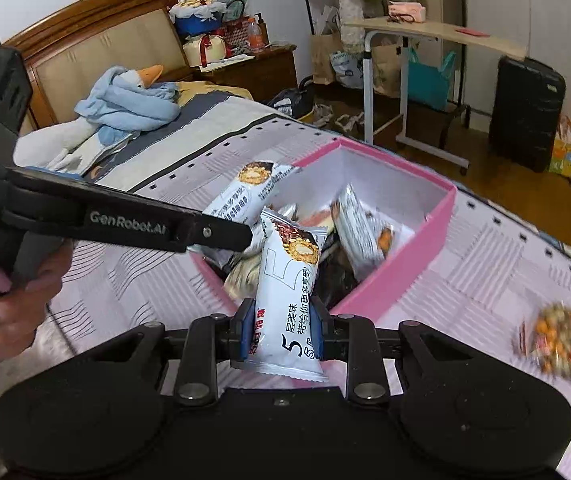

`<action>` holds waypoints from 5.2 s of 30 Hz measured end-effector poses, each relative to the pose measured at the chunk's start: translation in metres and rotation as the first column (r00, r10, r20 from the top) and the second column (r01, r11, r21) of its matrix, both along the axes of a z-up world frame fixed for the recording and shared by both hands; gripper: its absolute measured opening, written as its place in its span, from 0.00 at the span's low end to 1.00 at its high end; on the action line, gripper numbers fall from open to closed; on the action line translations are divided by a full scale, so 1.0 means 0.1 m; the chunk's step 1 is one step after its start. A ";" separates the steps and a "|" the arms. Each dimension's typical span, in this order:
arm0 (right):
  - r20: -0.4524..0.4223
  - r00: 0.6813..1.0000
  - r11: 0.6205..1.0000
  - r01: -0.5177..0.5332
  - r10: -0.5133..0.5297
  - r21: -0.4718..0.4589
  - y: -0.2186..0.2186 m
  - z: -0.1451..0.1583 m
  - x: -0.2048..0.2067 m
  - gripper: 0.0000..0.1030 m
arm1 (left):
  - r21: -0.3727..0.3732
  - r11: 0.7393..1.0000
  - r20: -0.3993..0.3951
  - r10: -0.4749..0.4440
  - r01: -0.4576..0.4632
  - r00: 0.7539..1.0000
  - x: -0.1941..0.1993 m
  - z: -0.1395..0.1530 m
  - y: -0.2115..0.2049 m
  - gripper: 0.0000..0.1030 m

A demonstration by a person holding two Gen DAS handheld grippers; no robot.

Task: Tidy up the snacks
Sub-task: 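Carry the wafer bars over the pink box and open both grippers, then grasp the black NB cracker pack with the left gripper while the right gripper grasps it too, then carry the NB cracker pack over the pink box and open both grippers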

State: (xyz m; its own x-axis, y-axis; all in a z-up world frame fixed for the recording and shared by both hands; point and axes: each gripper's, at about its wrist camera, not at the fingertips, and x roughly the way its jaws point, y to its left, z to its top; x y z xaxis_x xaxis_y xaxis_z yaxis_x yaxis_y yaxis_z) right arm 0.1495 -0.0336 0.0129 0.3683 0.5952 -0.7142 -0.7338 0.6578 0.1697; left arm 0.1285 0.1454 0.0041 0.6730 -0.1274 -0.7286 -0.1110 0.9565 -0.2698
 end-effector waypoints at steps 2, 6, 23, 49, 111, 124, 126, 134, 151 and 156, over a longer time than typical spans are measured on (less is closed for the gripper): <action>0.009 1.000 1.000 0.002 -0.002 -0.002 0.14 -0.07 0.13 0.30 | 0.023 1.000 -0.019 0.016 -0.016 1.000 0.15 -0.08 0.06 0.26; 0.029 0.999 0.999 0.018 -0.017 -0.031 0.35 -0.25 0.35 0.30 | -0.012 1.000 -0.060 0.014 -0.015 0.998 0.43 -0.30 0.22 0.26; -0.021 0.995 0.990 0.101 -0.099 0.096 -0.03 -0.29 0.42 0.48 | 0.026 0.999 -0.061 0.042 -0.040 0.997 0.43 -0.46 0.24 0.59; 0.010 0.864 0.864 0.504 -0.504 -0.002 -2.32 -0.18 0.62 0.63 | -0.054 0.968 0.025 -0.243 0.244 0.970 1.02 -0.09 -1.61 0.50; -0.032 0.843 0.841 0.532 -0.537 -0.098 -2.55 -1.23 1.16 0.90 | -0.184 0.935 -0.058 -0.317 0.302 0.947 1.65 -1.23 -2.74 0.26; -0.028 0.879 0.869 0.466 -0.477 -0.164 -2.04 -0.86 0.46 0.90 | -0.152 0.950 -0.147 -0.295 0.273 0.944 0.90 -0.84 -2.37 0.26; -0.021 0.885 0.874 0.456 -0.466 -0.168 -1.96 -0.78 0.35 0.90 | -0.164 0.951 -0.145 -0.286 0.262 0.947 0.80 -0.76 -2.28 0.26; 0.013 0.903 0.890 0.425 -0.429 -0.164 -1.64 -0.49 0.01 0.90 | -0.116 0.953 -0.089 -0.289 0.278 0.953 0.34 -0.32 -2.00 0.26; 0.127 0.960 0.953 0.267 -0.250 -0.143 -0.82 0.10 -0.15 0.88 | -0.039 0.986 0.056 -0.161 0.164 0.985 -0.18 0.41 -1.20 0.26; 0.142 0.975 0.977 0.185 -0.169 -0.108 -0.53 0.18 -0.10 0.88 | -0.006 0.995 0.076 -0.098 0.099 0.992 -0.23 0.48 -0.87 0.26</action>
State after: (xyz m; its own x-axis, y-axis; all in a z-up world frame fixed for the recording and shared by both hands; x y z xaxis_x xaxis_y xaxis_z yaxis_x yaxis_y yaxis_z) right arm 0.1395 -0.0870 0.0312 0.5553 0.4251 -0.7148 -0.6147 0.7887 -0.0085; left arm 0.1056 0.0583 0.0519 0.7100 -0.2029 -0.6744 0.0046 0.9589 -0.2836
